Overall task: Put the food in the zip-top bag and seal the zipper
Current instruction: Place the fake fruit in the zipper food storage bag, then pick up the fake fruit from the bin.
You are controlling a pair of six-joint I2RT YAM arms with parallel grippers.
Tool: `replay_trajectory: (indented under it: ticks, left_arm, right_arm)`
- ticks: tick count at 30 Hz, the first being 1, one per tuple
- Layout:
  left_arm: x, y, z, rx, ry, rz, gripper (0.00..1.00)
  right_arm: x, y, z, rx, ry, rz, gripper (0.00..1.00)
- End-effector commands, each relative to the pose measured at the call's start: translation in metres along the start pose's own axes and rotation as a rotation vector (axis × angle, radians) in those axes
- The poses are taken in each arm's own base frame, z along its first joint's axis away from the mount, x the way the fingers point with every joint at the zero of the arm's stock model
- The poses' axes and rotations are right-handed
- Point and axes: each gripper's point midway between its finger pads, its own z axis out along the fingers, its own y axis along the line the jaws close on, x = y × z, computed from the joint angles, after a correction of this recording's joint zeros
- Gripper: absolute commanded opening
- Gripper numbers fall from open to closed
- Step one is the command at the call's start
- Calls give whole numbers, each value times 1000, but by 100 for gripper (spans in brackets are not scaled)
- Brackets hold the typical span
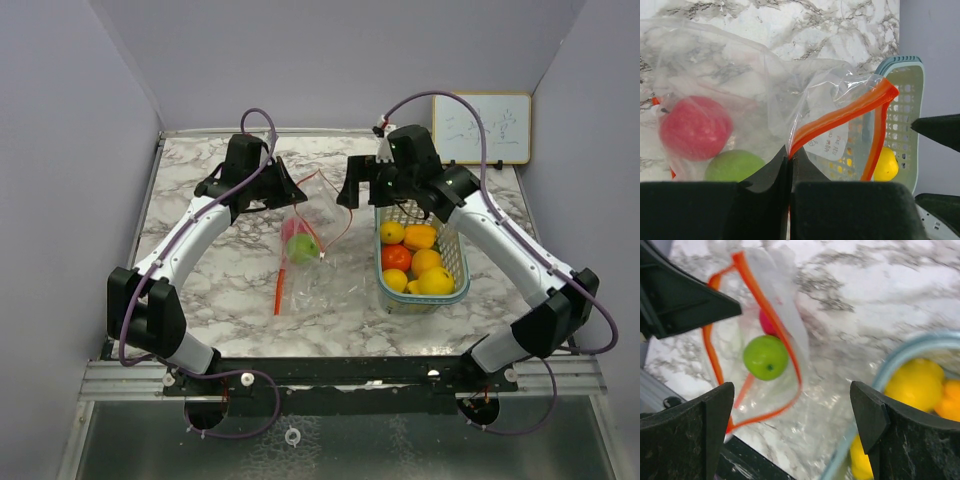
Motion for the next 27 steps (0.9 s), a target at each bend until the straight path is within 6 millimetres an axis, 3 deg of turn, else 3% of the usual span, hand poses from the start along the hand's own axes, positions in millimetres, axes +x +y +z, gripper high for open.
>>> replay_trajectory:
  ticks: [1,5,9,15,19,27]
  left_arm:
    - [-7,-16,-7,53,-15,35,0]
    - [-5,-15,-3,58,1,35,0]
    - [-5,-15,0,61,9,32,0]
    - [-2,-11,3,53,25,31,0]
    - [0,-10,6,48,34,29,0]
    - [0,-5,11,29,46,26,0]
  right_arm:
    - [18,-64,-58,390,6,39,100]
    - [56,-109,-69,580,94,95,100]
    - [77,-126,-55,608,138,117,100]
    - [67,-153,-25,608,77,175,100]
    - [61,-158,1,571,61,215,99]
    - [90,-151,42,466,133,301,94]
